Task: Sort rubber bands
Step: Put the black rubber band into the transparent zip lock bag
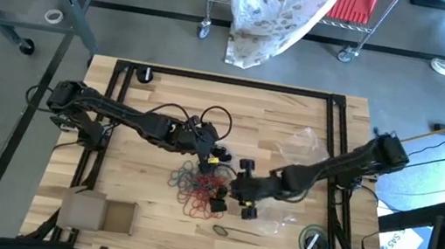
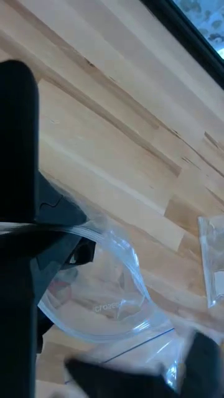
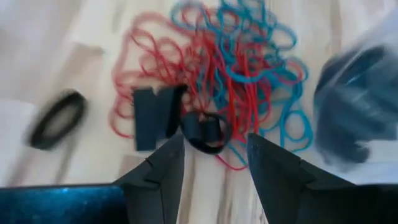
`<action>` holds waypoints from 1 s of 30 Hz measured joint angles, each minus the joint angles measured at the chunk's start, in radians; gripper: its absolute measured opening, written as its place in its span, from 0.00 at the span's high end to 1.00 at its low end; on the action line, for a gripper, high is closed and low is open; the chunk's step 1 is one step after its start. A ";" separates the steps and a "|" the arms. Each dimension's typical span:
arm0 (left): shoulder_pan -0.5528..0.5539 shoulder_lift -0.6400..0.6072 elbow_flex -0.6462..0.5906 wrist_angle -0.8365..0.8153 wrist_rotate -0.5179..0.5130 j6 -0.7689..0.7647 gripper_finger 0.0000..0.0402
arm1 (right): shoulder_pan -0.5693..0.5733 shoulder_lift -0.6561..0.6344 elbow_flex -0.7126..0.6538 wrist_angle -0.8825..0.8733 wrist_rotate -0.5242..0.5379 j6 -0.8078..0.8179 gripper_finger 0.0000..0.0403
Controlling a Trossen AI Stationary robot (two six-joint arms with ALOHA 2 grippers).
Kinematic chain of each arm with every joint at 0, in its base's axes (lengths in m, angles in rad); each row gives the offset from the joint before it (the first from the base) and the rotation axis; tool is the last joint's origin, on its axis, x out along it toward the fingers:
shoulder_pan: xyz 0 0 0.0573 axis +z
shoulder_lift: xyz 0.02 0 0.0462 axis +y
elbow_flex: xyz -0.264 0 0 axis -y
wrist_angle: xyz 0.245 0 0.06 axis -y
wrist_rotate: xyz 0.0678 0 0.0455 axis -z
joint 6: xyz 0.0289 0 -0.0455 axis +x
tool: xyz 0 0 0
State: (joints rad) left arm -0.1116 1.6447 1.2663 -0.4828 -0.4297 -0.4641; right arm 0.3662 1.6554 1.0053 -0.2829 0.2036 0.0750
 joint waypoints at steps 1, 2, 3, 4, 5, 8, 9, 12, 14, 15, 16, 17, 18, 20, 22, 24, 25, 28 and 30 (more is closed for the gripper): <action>0.000 0.000 0.000 0.001 0.000 0.000 1.00 | 0.000 0.025 -0.001 0.013 0.003 -0.004 0.59; 0.000 0.000 0.000 0.001 0.000 0.000 1.00 | 0.000 0.049 -0.002 0.026 0.002 -0.008 0.59; 0.000 0.000 0.000 0.000 0.000 0.000 1.00 | 0.000 0.070 -0.001 0.044 0.000 -0.016 0.60; 0.000 0.000 0.000 0.000 0.000 0.000 1.00 | 0.000 0.086 -0.001 0.058 -0.005 -0.025 0.61; 0.000 0.000 0.000 0.000 0.000 0.000 1.00 | 0.000 0.101 -0.001 0.068 -0.006 -0.030 0.62; 0.000 0.000 0.000 -0.001 0.000 0.000 1.00 | 0.000 0.136 -0.001 0.103 -0.028 -0.034 0.66; 0.000 0.000 0.000 0.000 0.000 0.000 1.00 | 0.000 0.144 -0.001 0.117 -0.041 -0.035 0.68; 0.000 0.000 0.000 0.000 0.000 0.000 1.00 | 0.000 0.157 -0.001 0.150 -0.047 -0.035 0.71; 0.000 0.000 0.000 0.000 0.000 0.000 1.00 | -0.002 0.163 -0.001 0.152 -0.036 -0.035 0.75; 0.000 0.000 0.000 0.000 0.000 0.000 1.00 | -0.005 0.164 -0.001 0.150 -0.031 -0.035 0.77; 0.000 0.000 0.000 0.000 0.000 0.000 1.00 | -0.008 0.164 -0.001 0.151 -0.031 -0.035 0.81; 0.000 0.000 0.000 0.000 0.000 0.000 1.00 | -0.009 0.163 -0.001 0.151 -0.031 -0.035 0.85; 0.000 0.000 0.000 0.000 0.000 0.000 1.00 | -0.009 0.158 -0.001 0.145 -0.031 -0.037 0.90; 0.000 0.000 0.000 0.000 0.000 0.000 1.00 | -0.007 0.143 0.005 0.110 -0.030 -0.051 0.97; 0.000 0.000 0.000 0.001 0.000 0.000 1.00 | 0.000 0.111 0.032 0.038 -0.012 -0.051 0.97; 0.000 0.000 0.000 0.000 0.000 0.000 1.00 | 0.009 0.071 0.067 -0.043 0.016 -0.048 0.98; 0.000 0.000 0.000 -0.002 0.000 0.000 1.00 | 0.012 0.049 0.087 -0.086 0.029 -0.051 0.98; 0.000 0.000 0.000 -0.004 0.000 0.000 1.00 | 0.022 -0.024 0.140 -0.163 0.088 -0.058 0.99; 0.000 0.000 0.000 -0.003 0.000 0.000 1.00 | 0.020 -0.072 0.171 -0.202 0.144 -0.060 0.99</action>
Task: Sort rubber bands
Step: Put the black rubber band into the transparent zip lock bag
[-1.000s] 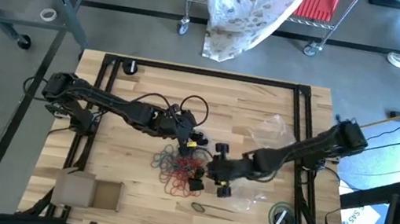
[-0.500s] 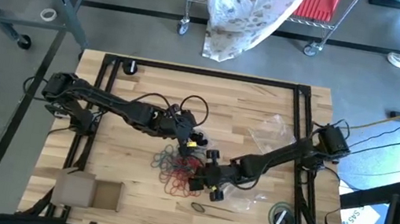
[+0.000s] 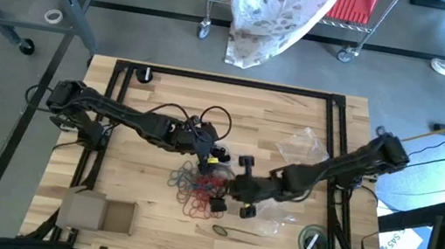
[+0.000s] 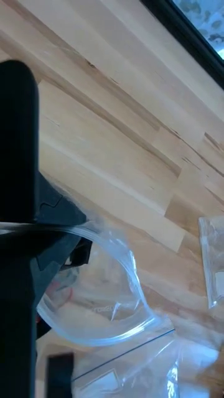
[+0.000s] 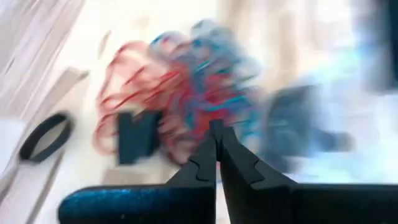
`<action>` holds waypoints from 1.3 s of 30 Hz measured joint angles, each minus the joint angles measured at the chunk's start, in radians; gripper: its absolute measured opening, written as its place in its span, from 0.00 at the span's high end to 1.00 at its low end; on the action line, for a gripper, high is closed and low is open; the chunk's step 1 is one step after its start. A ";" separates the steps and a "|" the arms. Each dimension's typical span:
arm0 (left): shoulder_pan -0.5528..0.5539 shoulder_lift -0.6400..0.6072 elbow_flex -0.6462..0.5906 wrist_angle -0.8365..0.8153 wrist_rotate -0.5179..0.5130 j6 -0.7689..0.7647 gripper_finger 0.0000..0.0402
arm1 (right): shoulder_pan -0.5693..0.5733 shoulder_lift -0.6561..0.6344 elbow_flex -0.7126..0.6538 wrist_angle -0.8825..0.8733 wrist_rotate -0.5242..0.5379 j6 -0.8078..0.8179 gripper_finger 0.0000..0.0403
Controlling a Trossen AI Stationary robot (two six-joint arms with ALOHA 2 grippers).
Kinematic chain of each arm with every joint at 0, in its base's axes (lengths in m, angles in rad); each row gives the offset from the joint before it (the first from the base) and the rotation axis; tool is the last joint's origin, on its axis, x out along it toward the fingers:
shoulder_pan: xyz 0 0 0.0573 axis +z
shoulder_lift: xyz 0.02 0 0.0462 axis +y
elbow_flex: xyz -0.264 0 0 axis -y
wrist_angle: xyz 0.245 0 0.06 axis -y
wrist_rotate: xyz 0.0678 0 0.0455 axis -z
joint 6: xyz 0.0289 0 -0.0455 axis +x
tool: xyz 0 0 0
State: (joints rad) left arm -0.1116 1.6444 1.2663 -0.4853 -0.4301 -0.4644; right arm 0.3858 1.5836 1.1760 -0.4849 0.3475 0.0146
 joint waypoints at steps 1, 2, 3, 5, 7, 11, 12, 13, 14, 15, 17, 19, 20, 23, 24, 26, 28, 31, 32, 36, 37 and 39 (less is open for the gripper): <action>0.000 0.000 0.000 0.000 0.000 0.000 1.00 | -0.006 -0.021 0.014 -0.013 0.031 -0.009 0.99; 0.000 0.000 0.000 0.002 0.000 0.000 1.00 | -0.010 -0.037 0.024 -0.015 0.064 -0.020 0.99; 0.000 0.000 0.000 0.003 0.000 0.000 1.00 | -0.017 -0.051 0.029 -0.013 0.086 -0.024 0.99; 0.000 0.000 0.000 0.003 0.000 0.000 1.00 | -0.039 -0.072 0.033 0.009 0.108 -0.033 0.99; 0.000 0.000 0.000 0.004 0.000 0.000 1.00 | -0.068 -0.075 0.034 0.028 0.107 -0.043 0.99; 0.000 0.000 0.000 0.003 0.000 0.000 1.00 | -0.124 -0.050 0.034 0.026 0.089 -0.043 0.98; 0.000 0.000 0.000 0.003 0.000 0.000 1.00 | -0.135 -0.040 0.034 0.026 0.081 -0.043 0.98; 0.000 0.000 0.000 0.003 0.000 0.000 1.00 | -0.147 -0.031 0.034 0.029 0.073 -0.041 0.98; 0.000 0.000 0.000 0.003 0.000 0.000 1.00 | -0.156 -0.025 0.033 0.032 0.062 -0.036 0.97; 0.000 0.000 0.000 0.002 0.000 -0.002 1.00 | -0.161 -0.020 0.033 0.039 0.048 -0.026 0.97; 0.000 0.000 0.000 0.002 0.000 -0.005 1.00 | -0.170 -0.012 0.033 0.051 0.028 -0.017 0.96; 0.000 0.000 0.000 0.003 0.000 -0.006 1.00 | -0.172 0.000 0.033 0.050 0.026 -0.003 0.94; 0.000 0.000 0.000 0.003 0.000 -0.006 1.00 | -0.172 0.004 0.033 0.048 0.026 0.003 0.93; 0.000 0.000 0.000 0.002 0.000 -0.007 1.00 | -0.171 0.006 0.033 0.049 0.021 0.011 0.85; 0.000 0.000 0.000 0.002 0.000 -0.007 1.00 | -0.171 0.005 0.033 0.051 0.020 0.010 0.82; 0.000 0.000 0.000 0.002 0.000 -0.007 1.00 | -0.169 -0.001 0.042 0.025 0.009 0.010 0.76; 0.000 0.000 0.000 0.002 0.000 -0.007 1.00 | -0.162 -0.013 0.062 -0.013 -0.032 0.031 0.70; 0.000 0.000 0.000 0.002 0.000 -0.008 1.00 | -0.145 -0.028 0.076 -0.044 -0.092 0.044 0.65; 0.000 0.000 0.000 0.002 0.001 -0.007 1.00 | -0.138 -0.027 0.074 -0.053 -0.113 0.042 0.63; 0.000 0.000 0.000 0.003 0.001 -0.008 1.00 | -0.098 -0.013 0.020 -0.016 -0.139 0.034 0.62; 0.000 0.000 0.000 0.003 0.001 -0.008 1.00 | -0.090 -0.009 0.001 -0.004 -0.139 0.034 0.62; 0.000 0.000 0.000 0.003 0.001 -0.008 1.00 | -0.080 0.003 -0.042 0.045 -0.139 0.035 0.62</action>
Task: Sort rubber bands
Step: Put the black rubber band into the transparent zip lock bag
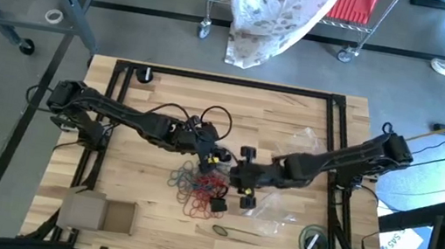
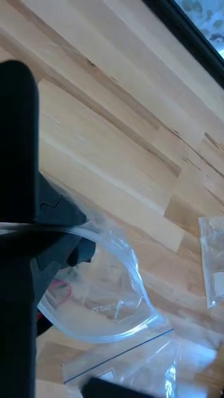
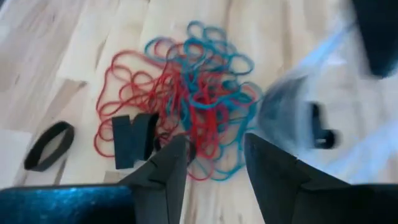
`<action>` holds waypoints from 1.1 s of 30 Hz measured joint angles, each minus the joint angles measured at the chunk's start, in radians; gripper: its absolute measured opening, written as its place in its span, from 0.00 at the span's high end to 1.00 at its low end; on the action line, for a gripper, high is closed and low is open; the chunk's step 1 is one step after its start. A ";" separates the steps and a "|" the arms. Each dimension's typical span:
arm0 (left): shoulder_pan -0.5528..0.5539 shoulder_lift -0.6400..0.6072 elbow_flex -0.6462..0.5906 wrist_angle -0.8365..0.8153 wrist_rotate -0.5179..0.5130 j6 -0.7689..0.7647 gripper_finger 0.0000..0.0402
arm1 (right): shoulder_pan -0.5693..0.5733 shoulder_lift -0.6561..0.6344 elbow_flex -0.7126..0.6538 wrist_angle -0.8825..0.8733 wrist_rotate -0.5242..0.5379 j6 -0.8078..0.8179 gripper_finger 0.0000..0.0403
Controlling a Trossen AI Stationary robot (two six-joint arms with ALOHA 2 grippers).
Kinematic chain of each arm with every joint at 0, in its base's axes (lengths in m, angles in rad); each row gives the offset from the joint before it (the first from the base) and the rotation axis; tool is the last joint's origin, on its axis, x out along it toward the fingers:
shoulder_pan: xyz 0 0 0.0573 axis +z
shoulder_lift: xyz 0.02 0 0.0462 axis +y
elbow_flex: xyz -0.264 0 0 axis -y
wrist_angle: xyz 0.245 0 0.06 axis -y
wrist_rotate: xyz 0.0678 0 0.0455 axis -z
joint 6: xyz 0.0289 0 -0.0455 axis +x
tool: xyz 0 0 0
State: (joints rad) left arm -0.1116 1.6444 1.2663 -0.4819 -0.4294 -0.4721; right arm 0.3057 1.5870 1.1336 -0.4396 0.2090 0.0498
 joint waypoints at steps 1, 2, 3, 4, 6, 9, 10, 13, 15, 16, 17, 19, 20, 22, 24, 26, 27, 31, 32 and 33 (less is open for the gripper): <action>0.000 0.000 0.000 0.000 0.000 0.000 1.00 | 0.004 0.009 -0.022 0.030 0.001 0.007 0.62; 0.000 0.000 0.000 0.000 0.000 0.000 1.00 | 0.004 0.019 -0.045 0.064 0.003 0.020 0.62; 0.000 0.000 0.000 0.000 0.000 0.000 1.00 | 0.003 0.027 -0.066 0.101 0.005 0.036 0.62; 0.000 0.000 0.000 -0.001 0.000 0.000 1.00 | 0.002 0.040 -0.083 0.132 0.004 0.058 0.62; 0.000 0.000 0.000 0.001 0.000 0.000 1.00 | 0.002 0.070 -0.104 0.167 0.001 0.098 0.62; 0.000 0.000 0.000 0.000 0.000 0.000 1.00 | 0.002 0.133 -0.117 0.190 -0.003 0.110 0.62; 0.000 0.000 0.000 -0.002 0.000 0.000 1.00 | 0.002 0.152 -0.118 0.209 -0.010 0.116 0.62; 0.000 0.000 0.000 -0.001 0.000 0.000 1.00 | 0.002 0.209 -0.117 0.240 -0.018 0.132 0.62; 0.000 0.000 0.000 -0.004 0.001 0.000 1.00 | 0.002 0.242 -0.117 0.250 -0.008 0.133 0.62; 0.000 0.000 0.000 -0.006 0.001 0.000 1.00 | 0.002 0.252 -0.118 0.258 -0.001 0.133 0.63; 0.000 0.000 0.000 -0.006 0.000 0.000 1.00 | 0.002 0.258 -0.118 0.266 0.002 0.134 0.64; 0.000 0.000 0.000 -0.005 0.000 0.000 1.00 | 0.002 0.264 -0.116 0.269 0.015 0.139 0.70; 0.000 0.000 0.000 -0.005 0.000 0.000 1.00 | 0.002 0.265 -0.117 0.260 0.022 0.140 0.75; 0.000 0.000 0.000 -0.004 0.001 0.000 1.00 | 0.002 0.262 -0.117 0.256 0.034 0.138 0.86; 0.000 0.000 0.000 -0.002 0.000 0.000 1.00 | 0.002 0.245 -0.116 0.239 0.040 0.127 0.96; 0.000 0.000 0.000 -0.001 0.001 0.000 1.00 | 0.004 0.214 -0.098 0.189 0.050 0.123 0.97; 0.000 0.000 0.000 -0.002 0.001 -0.001 1.00 | 0.012 0.194 -0.083 0.152 0.053 0.122 0.97; 0.000 0.000 0.000 -0.001 0.001 -0.001 1.00 | 0.042 0.089 -0.017 0.016 0.121 0.081 0.99; 0.000 0.000 0.000 -0.002 0.001 -0.002 1.00 | 0.050 0.064 -0.002 -0.003 0.152 0.072 0.99; 0.000 0.000 0.000 -0.001 0.000 -0.004 1.00 | 0.055 0.041 0.013 -0.011 0.187 0.060 0.99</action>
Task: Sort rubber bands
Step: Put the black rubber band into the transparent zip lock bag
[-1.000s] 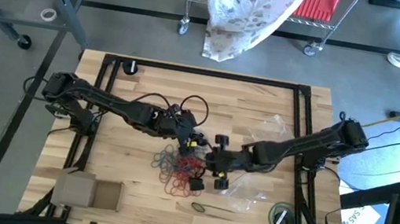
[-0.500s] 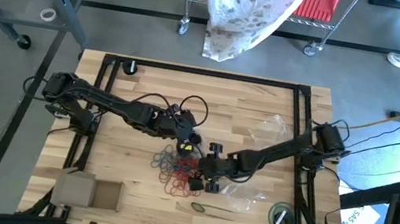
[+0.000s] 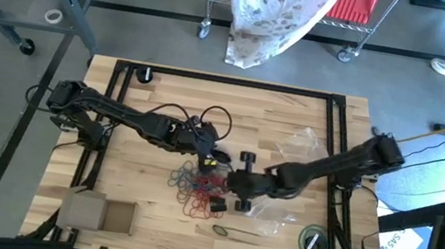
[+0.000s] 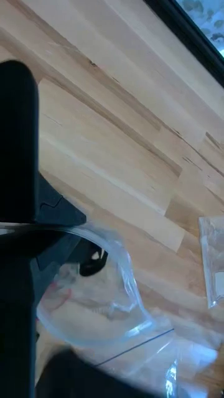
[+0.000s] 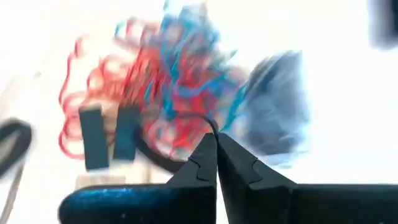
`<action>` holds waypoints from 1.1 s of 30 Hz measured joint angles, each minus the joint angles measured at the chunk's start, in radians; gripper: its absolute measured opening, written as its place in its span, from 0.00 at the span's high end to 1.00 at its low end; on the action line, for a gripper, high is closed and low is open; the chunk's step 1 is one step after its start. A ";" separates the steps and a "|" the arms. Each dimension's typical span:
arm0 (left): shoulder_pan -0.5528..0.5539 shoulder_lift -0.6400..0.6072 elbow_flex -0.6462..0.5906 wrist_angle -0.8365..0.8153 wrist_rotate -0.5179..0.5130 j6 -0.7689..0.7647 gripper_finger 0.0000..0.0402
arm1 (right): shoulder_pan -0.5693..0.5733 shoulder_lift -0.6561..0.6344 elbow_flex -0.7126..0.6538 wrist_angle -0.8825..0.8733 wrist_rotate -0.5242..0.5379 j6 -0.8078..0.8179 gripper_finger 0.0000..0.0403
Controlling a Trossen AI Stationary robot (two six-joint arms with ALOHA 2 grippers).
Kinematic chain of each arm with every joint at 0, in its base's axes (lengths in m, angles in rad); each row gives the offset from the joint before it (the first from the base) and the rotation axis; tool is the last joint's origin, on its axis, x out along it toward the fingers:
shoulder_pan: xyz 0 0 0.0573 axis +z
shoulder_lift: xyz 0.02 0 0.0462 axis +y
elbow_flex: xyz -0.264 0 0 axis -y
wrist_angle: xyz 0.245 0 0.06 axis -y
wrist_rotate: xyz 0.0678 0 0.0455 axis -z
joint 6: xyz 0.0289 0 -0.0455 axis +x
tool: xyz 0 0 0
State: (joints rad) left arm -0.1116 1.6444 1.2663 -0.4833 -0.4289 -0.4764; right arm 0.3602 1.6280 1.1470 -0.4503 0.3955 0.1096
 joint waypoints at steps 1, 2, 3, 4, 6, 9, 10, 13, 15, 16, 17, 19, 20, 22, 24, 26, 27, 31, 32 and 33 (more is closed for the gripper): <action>0.000 0.000 0.000 0.003 0.000 -0.002 1.00 | 0.002 -0.022 0.011 0.001 0.037 -0.020 0.99; 0.000 0.000 0.000 0.003 0.000 -0.002 1.00 | 0.002 -0.037 0.020 0.003 0.073 -0.048 0.99; 0.000 0.000 0.000 0.004 0.000 -0.003 1.00 | 0.000 -0.049 0.029 0.009 0.115 -0.080 0.99; 0.000 0.000 0.000 0.006 0.000 -0.003 1.00 | -0.001 -0.055 0.036 0.013 0.158 -0.115 1.00; 0.000 0.000 0.000 0.006 0.005 -0.002 1.00 | -0.012 -0.056 0.041 0.049 0.236 -0.191 1.00; 0.000 0.000 0.000 0.006 0.010 -0.002 1.00 | -0.038 -0.046 0.042 0.100 0.247 -0.275 0.99; 0.000 0.000 0.000 0.005 0.013 -0.002 1.00 | -0.049 -0.041 0.043 0.111 0.239 -0.287 0.99; 0.000 0.000 0.000 0.005 0.037 -0.001 1.00 | -0.081 -0.026 0.041 0.104 0.233 -0.298 0.99; -0.001 0.000 0.000 0.005 0.046 -0.001 1.00 | -0.094 -0.025 0.041 0.096 0.231 -0.300 0.99; -0.001 0.000 0.000 0.005 0.051 -0.002 1.00 | -0.102 -0.025 0.041 0.094 0.229 -0.310 0.99; -0.001 0.000 0.000 0.005 0.055 -0.002 1.00 | -0.108 -0.026 0.041 0.089 0.228 -0.323 0.99; -0.001 0.000 0.000 0.005 0.057 -0.010 1.00 | -0.108 -0.026 0.042 0.077 0.222 -0.336 0.99; -0.001 0.000 0.000 0.005 0.057 -0.017 1.00 | -0.107 -0.026 0.041 0.082 0.214 -0.353 0.99; 0.003 0.000 0.000 0.005 0.057 -0.025 1.00 | -0.105 -0.026 0.042 0.091 0.196 -0.384 0.99; 0.008 0.000 0.000 0.005 0.058 -0.039 1.00 | -0.104 -0.019 0.042 0.094 0.170 -0.389 0.99; 0.011 0.000 0.000 0.005 0.057 -0.045 1.00 | -0.104 -0.007 0.042 0.086 0.161 -0.381 0.99; 0.013 0.000 0.000 0.005 0.057 -0.045 1.00 | -0.105 0.001 0.042 0.087 0.161 -0.380 0.99; 0.015 0.000 0.000 0.005 0.057 -0.058 1.00 | -0.106 0.025 0.042 0.094 0.161 -0.380 0.99; 0.015 0.000 0.000 0.005 0.058 -0.058 1.00 | -0.106 0.028 0.042 0.089 0.162 -0.380 0.99; 0.015 0.000 0.000 0.005 0.058 -0.058 1.00 | -0.105 0.029 0.041 0.087 0.161 -0.376 0.99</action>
State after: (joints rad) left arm -0.0963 1.6444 1.2663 -0.4782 -0.3708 -0.5343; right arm 0.2550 1.6566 1.1881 -0.3629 0.5566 -0.2665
